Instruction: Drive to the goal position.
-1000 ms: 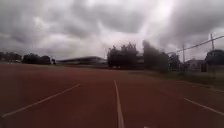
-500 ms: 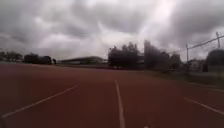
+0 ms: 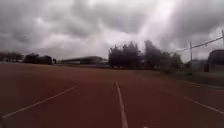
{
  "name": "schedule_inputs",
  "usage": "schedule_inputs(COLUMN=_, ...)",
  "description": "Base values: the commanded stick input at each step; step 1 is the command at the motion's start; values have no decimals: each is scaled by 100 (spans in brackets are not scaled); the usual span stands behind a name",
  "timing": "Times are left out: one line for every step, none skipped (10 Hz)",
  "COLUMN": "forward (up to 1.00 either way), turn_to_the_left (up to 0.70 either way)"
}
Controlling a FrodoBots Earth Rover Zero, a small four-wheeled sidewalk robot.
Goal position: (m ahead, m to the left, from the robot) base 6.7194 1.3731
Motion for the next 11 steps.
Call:
schedule_inputs(forward=70, turn_to_the_left=0)
schedule_inputs(forward=70, turn_to_the_left=0)
schedule_inputs(forward=70, turn_to_the_left=0)
schedule_inputs(forward=70, turn_to_the_left=0)
schedule_inputs(forward=70, turn_to_the_left=0)
schedule_inputs(forward=70, turn_to_the_left=0)
schedule_inputs(forward=70, turn_to_the_left=0)
schedule_inputs(forward=70, turn_to_the_left=0)
schedule_inputs(forward=70, turn_to_the_left=0)
schedule_inputs(forward=70, turn_to_the_left=0)
schedule_inputs(forward=70, turn_to_the_left=0)
